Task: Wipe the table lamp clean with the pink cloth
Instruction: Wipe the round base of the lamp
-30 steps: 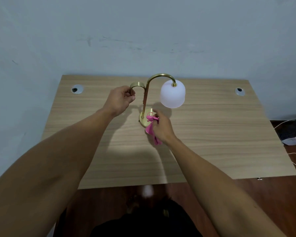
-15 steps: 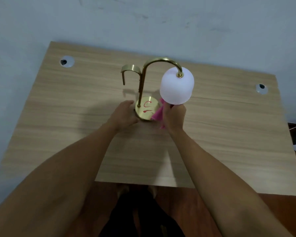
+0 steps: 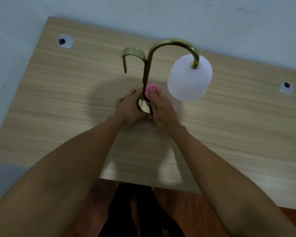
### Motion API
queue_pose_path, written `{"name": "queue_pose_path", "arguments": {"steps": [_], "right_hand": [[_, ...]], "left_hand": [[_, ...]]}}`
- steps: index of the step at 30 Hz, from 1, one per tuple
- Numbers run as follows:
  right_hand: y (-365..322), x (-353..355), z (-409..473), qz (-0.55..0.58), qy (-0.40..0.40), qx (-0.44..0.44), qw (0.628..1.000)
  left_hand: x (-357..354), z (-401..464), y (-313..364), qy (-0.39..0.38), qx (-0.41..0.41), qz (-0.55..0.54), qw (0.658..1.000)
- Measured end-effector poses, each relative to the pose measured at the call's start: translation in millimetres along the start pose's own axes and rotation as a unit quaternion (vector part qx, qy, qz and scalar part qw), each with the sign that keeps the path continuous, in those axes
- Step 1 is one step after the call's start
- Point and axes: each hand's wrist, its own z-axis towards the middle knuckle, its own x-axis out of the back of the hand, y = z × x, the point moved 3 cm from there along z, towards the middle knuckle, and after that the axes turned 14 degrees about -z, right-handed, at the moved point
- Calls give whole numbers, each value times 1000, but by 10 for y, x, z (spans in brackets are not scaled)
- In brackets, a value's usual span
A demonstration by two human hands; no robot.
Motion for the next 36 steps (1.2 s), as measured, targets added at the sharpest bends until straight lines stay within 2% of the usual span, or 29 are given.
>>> {"name": "queue_pose_path", "arguments": {"steps": [3,8,11,13,18,23,28,33,36], "right_hand": [[79,34,-81,-37,-1,57,998],[17,123,-25,-52,24,25,998],[-83,66,-35,-77,-14,63,995],[5,104,-190,-74,-2,82,994],[19,195,-81,-66,10,-4,998],[83,205,-210,-83,-23,88,992],[82,307,-60,-72,-6,12,997],[-27,241,-119,-48,-41,65,996],[37,204,-129,-31,-15,-13,999]], "left_hand": [[15,26,10,-8,4,1,1000],[24,53,-15,-10,5,3,1000],[19,59,-30,-5,0,1,1000],[25,63,-29,-3,0,5,1000],[10,71,-49,0,11,-9,1000],[7,99,-110,12,-1,-29,1000],[-4,81,-85,12,-3,-31,999],[-9,108,-135,14,-16,-53,998],[-19,118,-146,11,-20,-55,998]]}}
